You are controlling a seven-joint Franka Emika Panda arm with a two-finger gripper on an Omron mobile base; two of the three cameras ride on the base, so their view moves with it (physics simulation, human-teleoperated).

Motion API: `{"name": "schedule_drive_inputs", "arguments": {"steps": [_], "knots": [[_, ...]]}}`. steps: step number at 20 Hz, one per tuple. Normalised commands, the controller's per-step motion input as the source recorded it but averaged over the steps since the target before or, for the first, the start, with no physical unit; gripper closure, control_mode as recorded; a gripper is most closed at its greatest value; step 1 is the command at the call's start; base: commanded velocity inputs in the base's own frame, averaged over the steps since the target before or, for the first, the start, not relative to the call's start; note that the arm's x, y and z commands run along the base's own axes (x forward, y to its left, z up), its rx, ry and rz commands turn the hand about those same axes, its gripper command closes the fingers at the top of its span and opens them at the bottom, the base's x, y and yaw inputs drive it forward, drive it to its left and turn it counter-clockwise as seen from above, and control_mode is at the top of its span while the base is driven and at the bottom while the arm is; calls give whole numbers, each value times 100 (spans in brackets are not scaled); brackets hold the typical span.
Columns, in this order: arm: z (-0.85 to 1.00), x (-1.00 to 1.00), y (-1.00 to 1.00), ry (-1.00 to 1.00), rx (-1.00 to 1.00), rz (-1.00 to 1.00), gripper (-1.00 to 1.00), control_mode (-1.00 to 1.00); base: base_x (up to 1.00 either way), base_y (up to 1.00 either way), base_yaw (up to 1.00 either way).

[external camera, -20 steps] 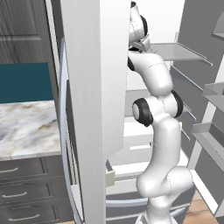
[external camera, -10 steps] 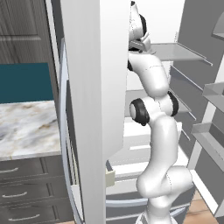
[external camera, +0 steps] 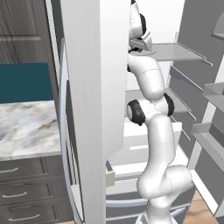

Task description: Retrieve the fish from the fridge and place it on the saucepan with marinade on the stove.

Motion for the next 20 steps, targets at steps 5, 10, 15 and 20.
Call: {"name": "schedule_drive_inputs", "arguments": {"steps": [5, 10, 15, 20], "knots": [[-24, -8, 0, -3, 0, 0, 100, -100, 0, 0, 0], [-27, -29, 0, 0, 0, -2, 100, -100, 0, 0, 0], [0, -35, 0, -12, 0, -1, 100, -100, 0, 0, 0], [0, -35, 4, -26, 0, 0, 100, -100, 0, 0, 0]]}}
